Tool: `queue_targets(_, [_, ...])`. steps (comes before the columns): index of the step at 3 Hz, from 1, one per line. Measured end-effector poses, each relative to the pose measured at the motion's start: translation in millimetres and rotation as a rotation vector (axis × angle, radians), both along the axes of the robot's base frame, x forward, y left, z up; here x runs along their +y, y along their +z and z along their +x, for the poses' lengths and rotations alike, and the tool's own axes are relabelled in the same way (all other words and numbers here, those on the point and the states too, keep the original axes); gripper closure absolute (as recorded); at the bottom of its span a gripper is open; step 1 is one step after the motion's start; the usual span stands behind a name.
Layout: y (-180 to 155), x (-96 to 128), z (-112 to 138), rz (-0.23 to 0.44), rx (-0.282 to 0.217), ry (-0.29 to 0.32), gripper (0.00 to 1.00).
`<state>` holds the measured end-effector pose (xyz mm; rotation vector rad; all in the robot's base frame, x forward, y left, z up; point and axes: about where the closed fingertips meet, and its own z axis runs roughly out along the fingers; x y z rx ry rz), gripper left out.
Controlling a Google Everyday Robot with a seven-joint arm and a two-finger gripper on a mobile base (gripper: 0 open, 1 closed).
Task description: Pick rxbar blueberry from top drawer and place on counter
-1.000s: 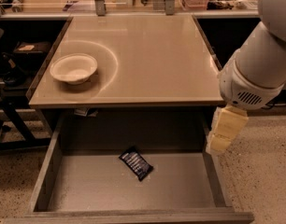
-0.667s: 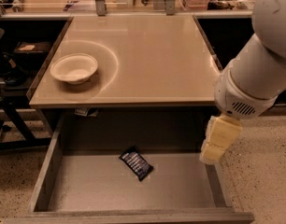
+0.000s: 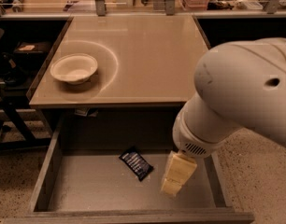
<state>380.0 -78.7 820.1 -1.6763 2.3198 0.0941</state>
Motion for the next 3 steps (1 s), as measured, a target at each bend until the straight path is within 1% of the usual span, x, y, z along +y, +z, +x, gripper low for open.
queue_targets(1, [-5.4, 2.0, -1.8, -0.001, 0.004, 0.003, 0.0])
queue_targets(2, [-12.5, 8.2, -3.4, 0.025, 0.01, 0.019, 0.0])
queue_targets(3, [-41.3, 29.9, -9.1, 0.025, -0.012, 0.002, 0.0])
